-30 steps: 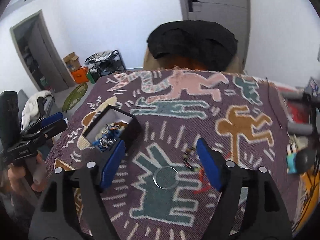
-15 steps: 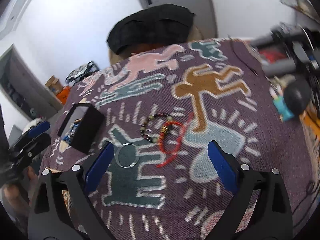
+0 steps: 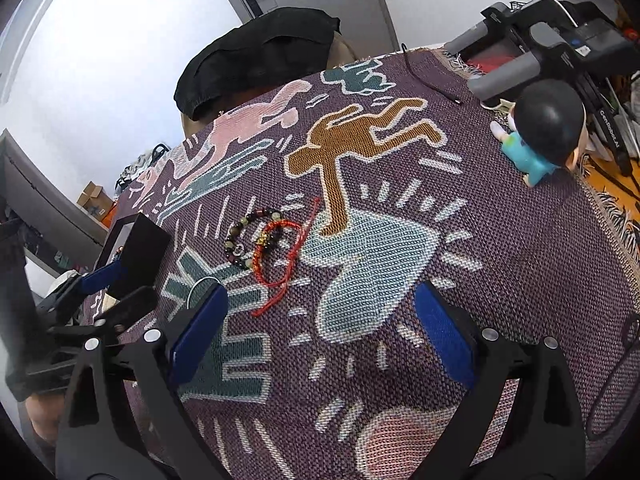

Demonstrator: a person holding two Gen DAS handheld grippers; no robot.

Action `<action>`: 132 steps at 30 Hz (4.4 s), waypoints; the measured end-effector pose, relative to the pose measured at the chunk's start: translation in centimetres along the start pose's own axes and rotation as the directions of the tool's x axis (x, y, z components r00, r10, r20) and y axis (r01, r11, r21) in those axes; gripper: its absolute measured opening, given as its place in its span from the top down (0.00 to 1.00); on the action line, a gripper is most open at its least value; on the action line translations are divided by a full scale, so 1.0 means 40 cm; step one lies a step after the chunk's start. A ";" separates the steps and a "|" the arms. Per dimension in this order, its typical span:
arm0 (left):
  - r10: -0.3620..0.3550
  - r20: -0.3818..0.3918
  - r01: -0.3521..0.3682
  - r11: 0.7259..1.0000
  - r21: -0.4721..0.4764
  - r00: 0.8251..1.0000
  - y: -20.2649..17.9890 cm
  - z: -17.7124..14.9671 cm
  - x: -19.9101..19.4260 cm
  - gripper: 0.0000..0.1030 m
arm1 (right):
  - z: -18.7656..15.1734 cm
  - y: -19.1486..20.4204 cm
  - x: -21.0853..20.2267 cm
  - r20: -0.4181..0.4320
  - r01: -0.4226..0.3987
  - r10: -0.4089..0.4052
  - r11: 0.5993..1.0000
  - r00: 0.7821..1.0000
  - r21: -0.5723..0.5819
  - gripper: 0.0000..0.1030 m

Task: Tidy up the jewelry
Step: 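Grasp the silver hoop earring with the left tool while the right grasps the red string bracelet, then drop the hoop into the box with the left tool while the right drops the red bracelet in, then grasp the dark bead bracelet with the left tool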

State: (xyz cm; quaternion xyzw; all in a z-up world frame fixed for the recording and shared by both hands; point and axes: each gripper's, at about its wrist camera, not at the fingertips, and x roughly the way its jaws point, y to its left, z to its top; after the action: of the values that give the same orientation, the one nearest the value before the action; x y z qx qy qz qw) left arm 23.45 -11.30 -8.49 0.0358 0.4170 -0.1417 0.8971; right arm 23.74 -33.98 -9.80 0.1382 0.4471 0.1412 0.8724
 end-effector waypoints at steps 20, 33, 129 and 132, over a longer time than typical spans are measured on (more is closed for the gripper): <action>0.024 -0.129 -0.020 0.999 0.037 0.991 -0.016 -0.042 0.131 0.54 | 0.026 0.020 0.113 -0.068 0.045 -0.045 0.999 0.997 -0.001 0.54; 0.006 -0.069 -0.007 1.000 -0.008 0.998 0.032 -0.016 0.051 0.54 | 0.043 0.110 0.188 -0.064 0.141 -0.151 0.981 0.986 -0.136 0.69; 0.079 0.151 -0.041 0.971 -0.237 0.985 0.343 -0.019 -0.200 0.08 | 0.075 0.276 0.060 0.024 -0.105 0.108 0.990 0.994 -0.093 0.21; 0.057 0.147 -0.027 0.979 -0.200 0.988 0.293 -0.004 -0.182 0.08 | 0.072 0.236 0.053 0.024 -0.091 0.092 0.994 0.995 -0.066 0.21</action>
State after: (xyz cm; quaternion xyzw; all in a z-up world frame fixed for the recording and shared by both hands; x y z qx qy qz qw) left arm 22.20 1.57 -3.71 -0.0555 0.3587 -0.0828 0.9281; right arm 26.12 -24.82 -6.30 0.1322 0.4236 0.1935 0.8750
